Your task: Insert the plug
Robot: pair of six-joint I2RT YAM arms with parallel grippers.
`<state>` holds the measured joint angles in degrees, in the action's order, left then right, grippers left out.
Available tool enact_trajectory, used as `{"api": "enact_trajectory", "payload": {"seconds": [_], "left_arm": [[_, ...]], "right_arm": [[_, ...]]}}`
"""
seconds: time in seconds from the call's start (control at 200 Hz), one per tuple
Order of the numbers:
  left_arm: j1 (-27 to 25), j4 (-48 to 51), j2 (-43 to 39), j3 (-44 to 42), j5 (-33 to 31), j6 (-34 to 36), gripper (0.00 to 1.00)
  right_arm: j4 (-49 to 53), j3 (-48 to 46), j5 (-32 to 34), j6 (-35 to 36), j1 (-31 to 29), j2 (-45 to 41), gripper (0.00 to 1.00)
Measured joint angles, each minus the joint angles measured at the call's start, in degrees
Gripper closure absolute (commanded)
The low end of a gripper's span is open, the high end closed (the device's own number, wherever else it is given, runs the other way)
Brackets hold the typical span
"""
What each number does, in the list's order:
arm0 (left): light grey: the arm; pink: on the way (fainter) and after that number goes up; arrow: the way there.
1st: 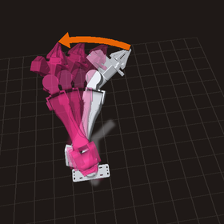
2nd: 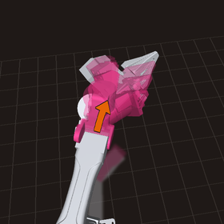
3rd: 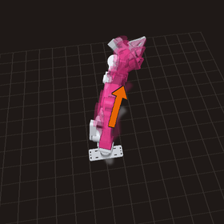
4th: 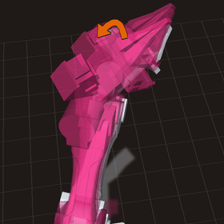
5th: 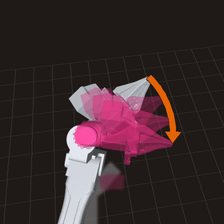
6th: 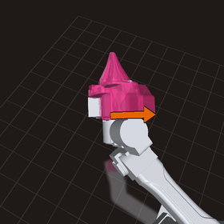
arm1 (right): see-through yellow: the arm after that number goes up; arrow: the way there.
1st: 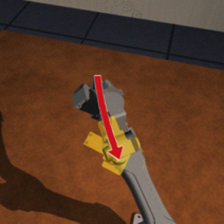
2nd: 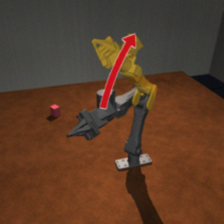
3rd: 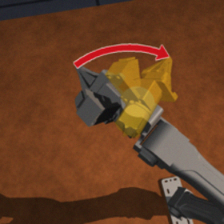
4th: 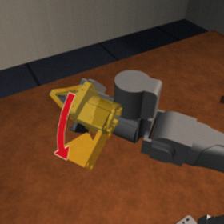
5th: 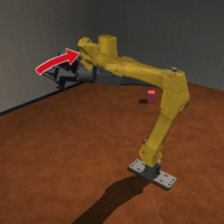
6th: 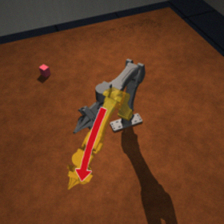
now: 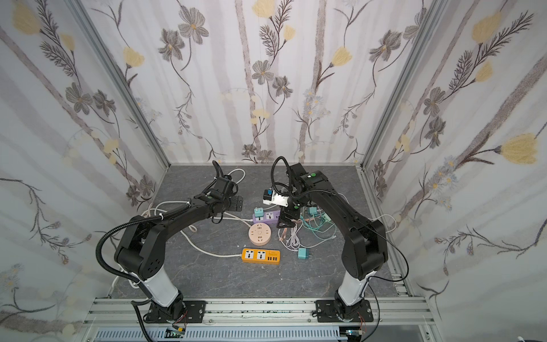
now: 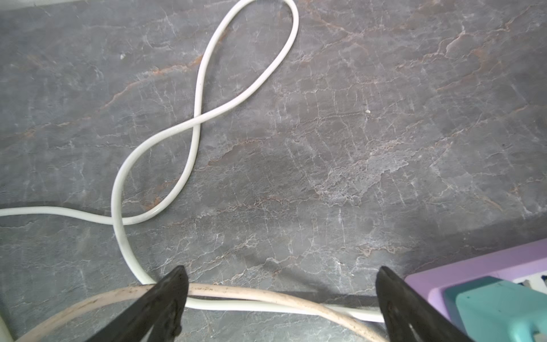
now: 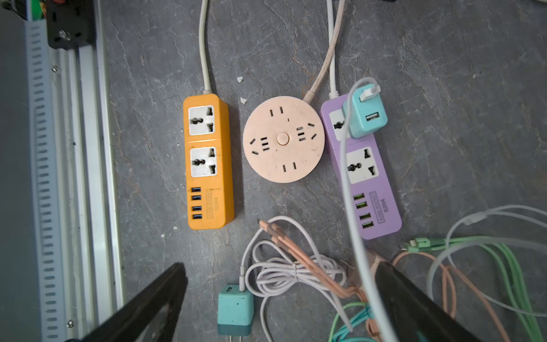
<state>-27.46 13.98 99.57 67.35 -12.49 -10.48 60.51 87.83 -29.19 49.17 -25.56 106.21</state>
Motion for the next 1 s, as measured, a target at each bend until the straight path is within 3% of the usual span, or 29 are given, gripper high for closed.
{"api": "enact_trajectory", "payload": {"seconds": [0.27,0.45,0.595,0.809,0.999], "left_arm": [[-2.2,-3.2,-1.2,0.8,4.4,1.8,0.00],[-3.5,-6.6,-3.8,0.0,16.9,8.5,0.00],[-3.5,-9.7,-6.0,-3.7,29.9,18.0,0.01],[-3.6,-16.5,-5.7,-5.4,46.1,27.5,0.14],[-5.2,-21.5,-0.5,-2.9,51.7,29.9,0.18]], "right_arm": [[-9.3,-5.2,-5.2,-8.4,1.6,-0.8,0.01],[-11.3,-2.1,-7.2,-7.0,1.7,3.5,0.01],[-9.8,1.4,-9.3,-3.5,1.8,6.6,0.01],[-4.9,3.5,-9.4,1.2,1.8,8.2,0.01],[-0.7,3.5,-8.2,3.1,3.0,7.3,0.01]]}}
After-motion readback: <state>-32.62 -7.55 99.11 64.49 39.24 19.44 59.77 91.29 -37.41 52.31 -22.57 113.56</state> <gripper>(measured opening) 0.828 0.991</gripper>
